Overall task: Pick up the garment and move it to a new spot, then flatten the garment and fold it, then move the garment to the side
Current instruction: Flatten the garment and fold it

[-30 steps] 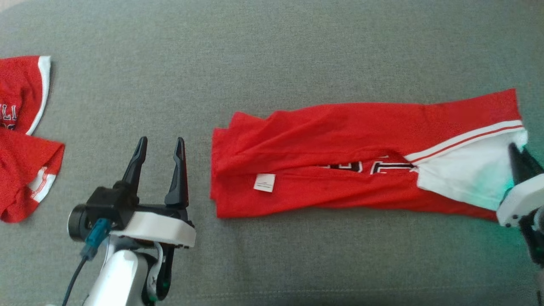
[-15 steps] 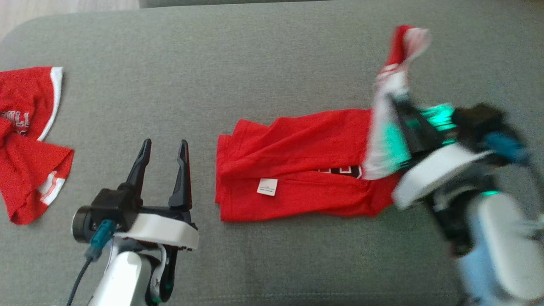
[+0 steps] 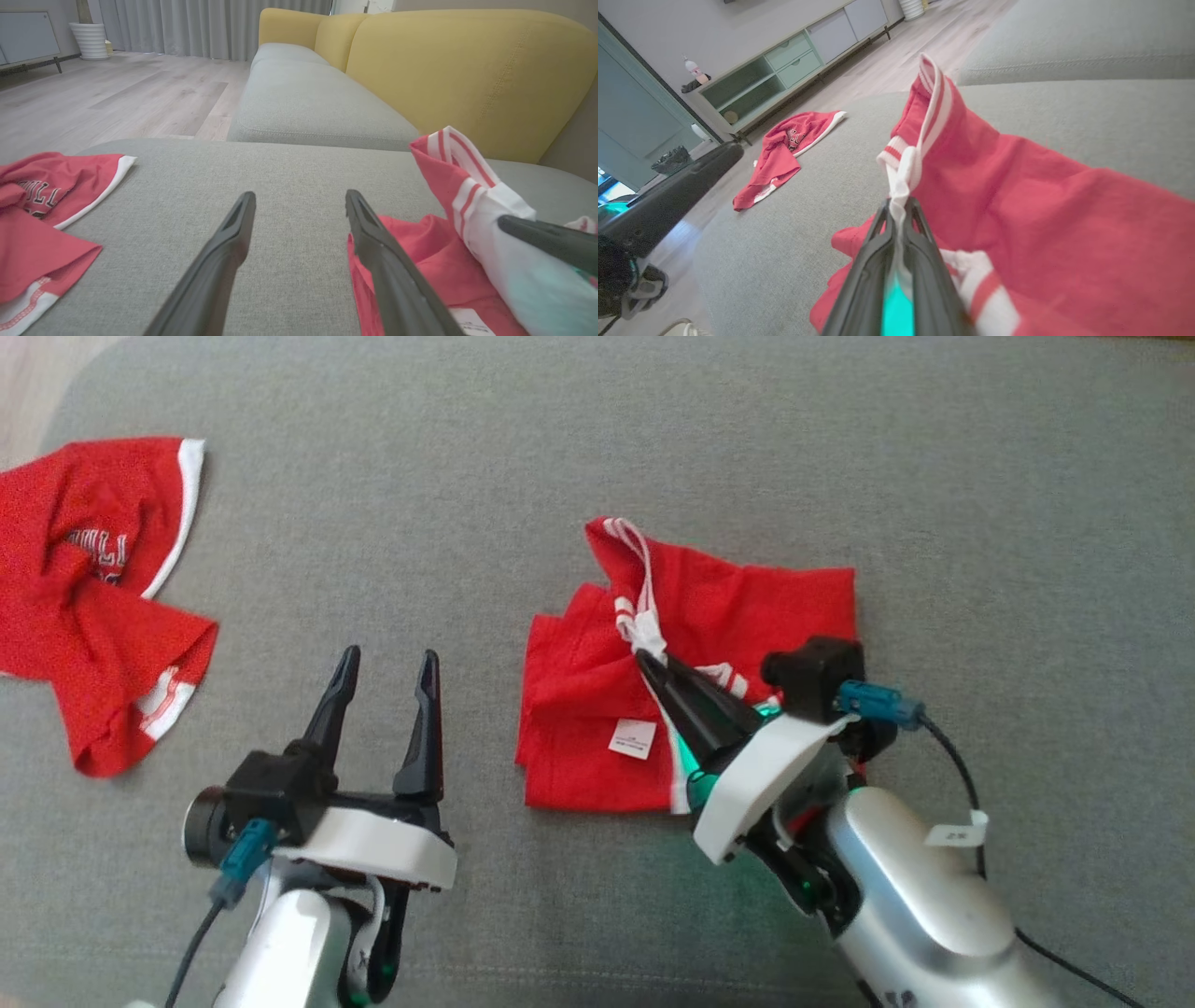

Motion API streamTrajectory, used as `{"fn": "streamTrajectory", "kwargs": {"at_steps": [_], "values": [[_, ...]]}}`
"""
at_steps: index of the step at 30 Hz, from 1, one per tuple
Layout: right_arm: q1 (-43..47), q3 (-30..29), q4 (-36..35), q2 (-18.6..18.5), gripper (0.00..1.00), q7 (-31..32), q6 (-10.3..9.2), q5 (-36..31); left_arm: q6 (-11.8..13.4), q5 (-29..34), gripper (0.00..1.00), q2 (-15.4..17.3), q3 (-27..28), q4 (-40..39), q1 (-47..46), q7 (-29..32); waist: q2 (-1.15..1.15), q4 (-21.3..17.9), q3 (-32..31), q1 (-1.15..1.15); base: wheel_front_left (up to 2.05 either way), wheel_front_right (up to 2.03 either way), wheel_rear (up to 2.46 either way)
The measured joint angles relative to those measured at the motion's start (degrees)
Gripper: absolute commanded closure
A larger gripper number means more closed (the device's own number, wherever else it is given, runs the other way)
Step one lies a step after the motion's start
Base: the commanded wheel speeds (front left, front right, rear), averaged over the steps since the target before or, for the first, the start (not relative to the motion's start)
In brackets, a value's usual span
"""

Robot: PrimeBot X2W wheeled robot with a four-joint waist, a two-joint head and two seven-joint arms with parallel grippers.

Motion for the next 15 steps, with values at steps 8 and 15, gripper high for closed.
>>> {"fn": "streamTrajectory", "kwargs": {"at_steps": [8,15], "values": [[-4.97,7.19,7.64,-0.12,0.0,-5.75,0.0,4.91,-0.51,0.48,0.0,-0.67,-0.01,0.3,-0.46,0.0,0.0,0.99,2.0,0.0,0.0,0.0,0.0],[-8.43,11.0,1.21,-0.18,0.0,-12.29,0.0,7.37,-0.94,1.0,0.0,-0.77,0.56,0.56,-1.54,0.0,0.0,-0.32,2.42,0.0,0.0,0.0,0.0]]}}
